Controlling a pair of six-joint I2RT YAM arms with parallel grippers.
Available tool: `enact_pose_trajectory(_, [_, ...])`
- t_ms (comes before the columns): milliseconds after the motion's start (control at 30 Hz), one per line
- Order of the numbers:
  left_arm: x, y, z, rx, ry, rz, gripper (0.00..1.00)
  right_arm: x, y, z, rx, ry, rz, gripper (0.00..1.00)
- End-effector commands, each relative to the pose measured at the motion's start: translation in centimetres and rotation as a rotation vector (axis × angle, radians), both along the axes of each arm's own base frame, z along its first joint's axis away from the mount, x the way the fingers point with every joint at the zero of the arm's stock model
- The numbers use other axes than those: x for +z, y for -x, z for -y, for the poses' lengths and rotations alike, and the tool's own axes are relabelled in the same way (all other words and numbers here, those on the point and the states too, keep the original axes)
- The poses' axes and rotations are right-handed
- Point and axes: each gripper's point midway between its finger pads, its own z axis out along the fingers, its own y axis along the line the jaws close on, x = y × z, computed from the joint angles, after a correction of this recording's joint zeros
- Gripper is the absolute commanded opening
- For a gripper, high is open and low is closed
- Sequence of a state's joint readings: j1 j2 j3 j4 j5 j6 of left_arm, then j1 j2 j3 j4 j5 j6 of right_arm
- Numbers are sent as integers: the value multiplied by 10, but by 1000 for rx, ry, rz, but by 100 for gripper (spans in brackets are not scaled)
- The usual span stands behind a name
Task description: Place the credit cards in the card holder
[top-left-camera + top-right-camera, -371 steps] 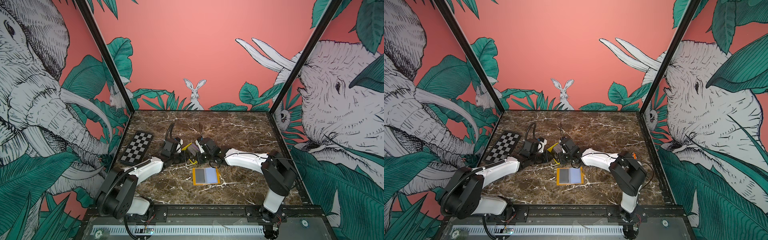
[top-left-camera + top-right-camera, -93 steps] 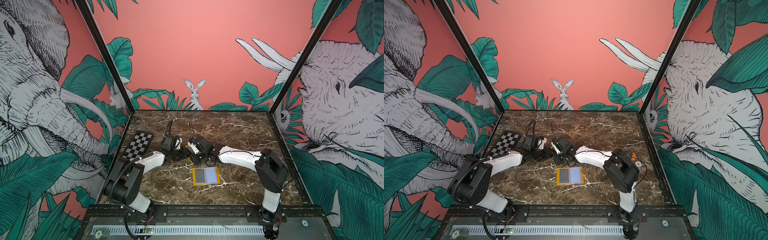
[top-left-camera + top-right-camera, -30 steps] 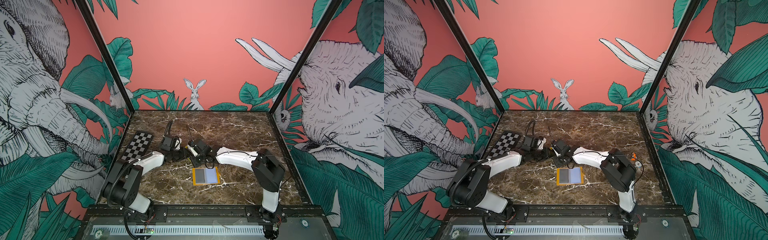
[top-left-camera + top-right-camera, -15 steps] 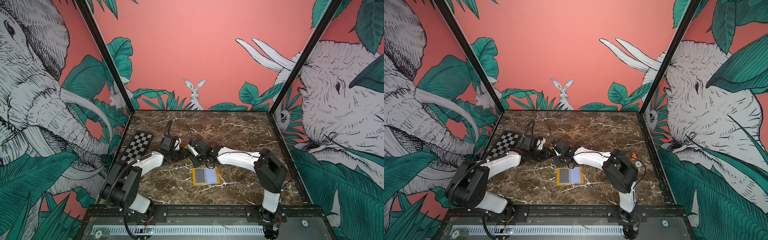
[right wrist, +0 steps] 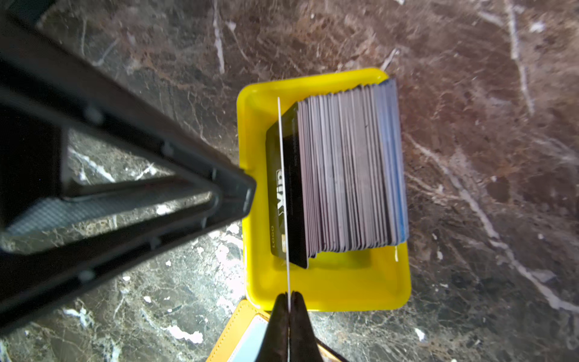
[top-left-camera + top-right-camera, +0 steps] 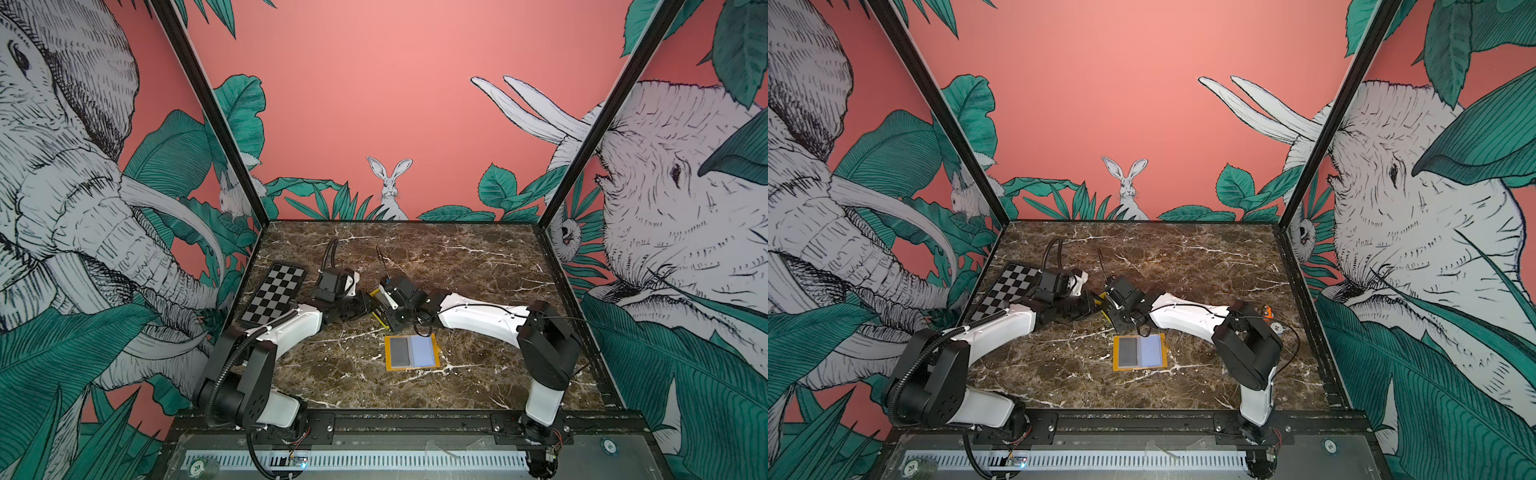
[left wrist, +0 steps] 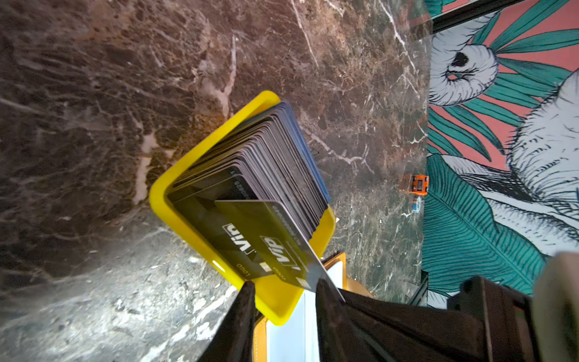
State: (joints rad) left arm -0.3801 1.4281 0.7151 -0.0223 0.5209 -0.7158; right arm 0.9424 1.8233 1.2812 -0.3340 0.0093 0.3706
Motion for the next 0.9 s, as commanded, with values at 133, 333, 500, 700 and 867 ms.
enact_pose_trajectory(133, [30,6,13,-62,156,87,34,32,-4,9,-53,-122,6,0])
enact_pose_trajectory(333, [66,7,23,-102,282,208,35,54,-6,25,-88,-225,-15,0])
enact_pose_trajectory(500, [80,9,30,-118,379,272,38,77,-5,40,-106,-294,-15,0])
enact_pose_trajectory(700, [100,23,59,-222,499,305,39,106,-2,61,-132,-385,-18,0])
enact_pose_trajectory(867, [112,19,72,-226,582,324,33,131,3,81,-147,-490,-31,0])
